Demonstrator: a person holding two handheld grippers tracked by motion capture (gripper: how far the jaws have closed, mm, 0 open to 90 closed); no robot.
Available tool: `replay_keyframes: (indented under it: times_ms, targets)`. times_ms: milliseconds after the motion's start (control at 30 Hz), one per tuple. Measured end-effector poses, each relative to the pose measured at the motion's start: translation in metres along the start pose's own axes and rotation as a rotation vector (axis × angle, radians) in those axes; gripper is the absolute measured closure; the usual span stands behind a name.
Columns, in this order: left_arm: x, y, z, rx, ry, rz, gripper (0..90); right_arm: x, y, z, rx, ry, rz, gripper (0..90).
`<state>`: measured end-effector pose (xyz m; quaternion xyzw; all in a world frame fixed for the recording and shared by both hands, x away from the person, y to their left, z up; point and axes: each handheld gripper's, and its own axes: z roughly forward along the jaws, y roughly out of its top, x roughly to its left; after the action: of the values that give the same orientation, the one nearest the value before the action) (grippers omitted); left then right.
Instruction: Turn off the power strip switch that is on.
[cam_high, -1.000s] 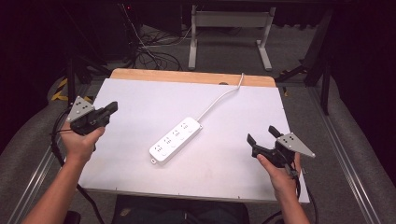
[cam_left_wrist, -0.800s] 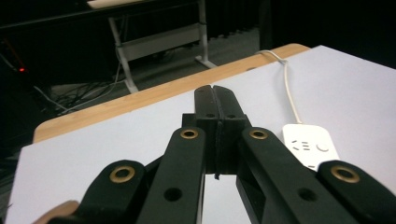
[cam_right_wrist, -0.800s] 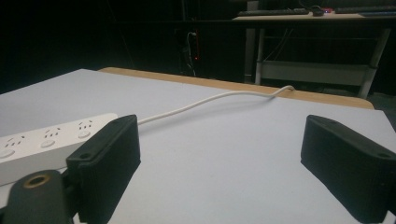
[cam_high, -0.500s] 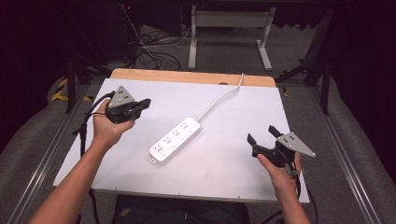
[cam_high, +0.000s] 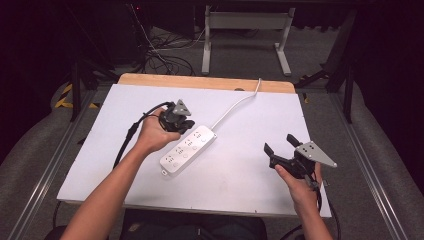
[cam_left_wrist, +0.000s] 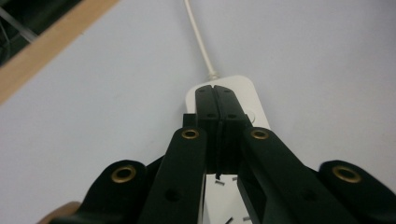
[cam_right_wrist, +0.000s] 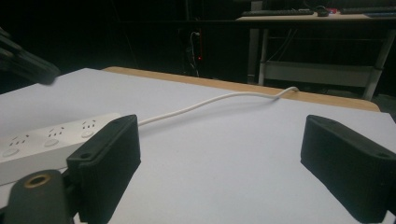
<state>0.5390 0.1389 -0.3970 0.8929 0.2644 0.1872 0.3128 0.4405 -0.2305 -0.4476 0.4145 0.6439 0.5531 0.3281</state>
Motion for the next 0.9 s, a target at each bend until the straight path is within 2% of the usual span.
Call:
replay_keyframes:
  times_ms: [133, 233, 267, 300, 367, 400, 600, 700, 900]
  targets:
    - [-0.009, 0.002, 0.026, 0.057, -0.041, 0.014, 90.0, -0.001, -0.001, 0.0, 0.002, -0.001, 0.014, 12.8]
    - [-0.012, 0.004, 0.032, 0.07, -0.049, 0.019, 90.0, -0.001, -0.001, 0.0, 0.004, -0.002, 0.013, 12.6]
    - [-0.014, 0.005, 0.037, 0.097, -0.044, 0.033, 90.0, -0.001, 0.0, 0.0, 0.004, 0.0, 0.016, 12.6]
    - [-0.014, 0.005, 0.037, 0.097, -0.044, 0.033, 90.0, -0.001, 0.0, 0.0, 0.004, 0.0, 0.016, 12.6]
    - [-0.014, 0.006, 0.041, 0.106, -0.043, 0.021, 90.0, 0.001, 0.0, 0.001, 0.004, 0.006, 0.013, 12.4]
    - [-0.013, 0.007, 0.045, 0.109, -0.056, 0.006, 90.0, 0.001, 0.0, 0.001, 0.003, 0.007, 0.012, 12.4]
    - [-0.015, 0.005, 0.055, 0.136, -0.07, 0.001, 89.8, 0.001, 0.0, 0.001, 0.002, 0.012, 0.015, 12.4]
    - [-0.015, 0.005, 0.057, 0.139, -0.082, -0.017, 89.9, 0.0, 0.0, 0.0, -0.003, 0.013, 0.015, 12.2]
    - [-0.012, 0.004, 0.058, 0.152, -0.077, -0.049, 90.0, 0.001, 0.0, 0.0, -0.002, 0.012, 0.009, 12.1]
